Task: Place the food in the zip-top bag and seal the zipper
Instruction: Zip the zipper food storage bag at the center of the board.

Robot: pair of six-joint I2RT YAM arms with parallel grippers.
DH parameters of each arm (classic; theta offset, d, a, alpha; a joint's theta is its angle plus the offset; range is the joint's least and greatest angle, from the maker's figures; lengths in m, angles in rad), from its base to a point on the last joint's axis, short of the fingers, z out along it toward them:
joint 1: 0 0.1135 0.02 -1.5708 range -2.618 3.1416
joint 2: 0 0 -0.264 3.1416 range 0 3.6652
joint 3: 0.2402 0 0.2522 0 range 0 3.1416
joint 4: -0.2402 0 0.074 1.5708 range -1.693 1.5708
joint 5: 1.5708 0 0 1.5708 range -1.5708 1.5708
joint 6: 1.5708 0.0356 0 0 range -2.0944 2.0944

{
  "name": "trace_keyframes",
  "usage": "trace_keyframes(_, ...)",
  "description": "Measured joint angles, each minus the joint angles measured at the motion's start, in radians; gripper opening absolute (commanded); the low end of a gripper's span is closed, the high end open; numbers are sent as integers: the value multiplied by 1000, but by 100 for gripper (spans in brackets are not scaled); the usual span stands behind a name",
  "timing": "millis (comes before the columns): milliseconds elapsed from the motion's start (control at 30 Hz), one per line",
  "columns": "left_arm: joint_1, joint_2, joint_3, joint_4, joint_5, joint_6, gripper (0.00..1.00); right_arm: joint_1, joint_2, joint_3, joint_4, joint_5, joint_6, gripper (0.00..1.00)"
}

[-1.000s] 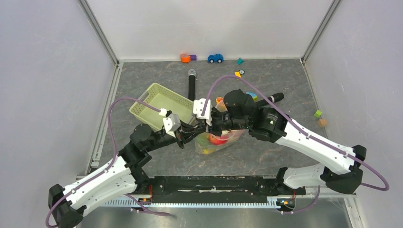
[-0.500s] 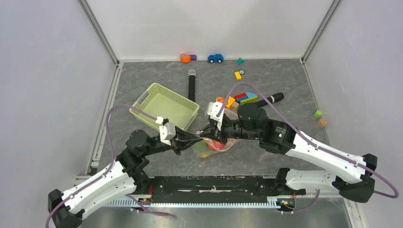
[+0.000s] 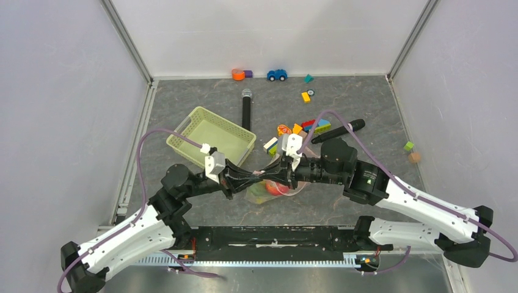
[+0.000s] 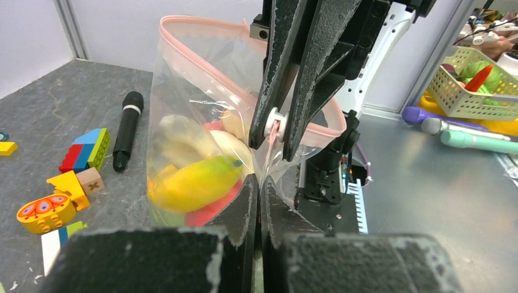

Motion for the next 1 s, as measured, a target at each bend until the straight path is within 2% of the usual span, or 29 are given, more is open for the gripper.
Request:
trace_keyframes(567, 0, -192, -122, 18, -98, -85, 2, 1, 79, 53, -40, -31, -4, 0)
trace_keyframes(1000, 0, -205, -129, 13, -143, -90, 2, 1, 81, 63, -61, -8, -28, 0)
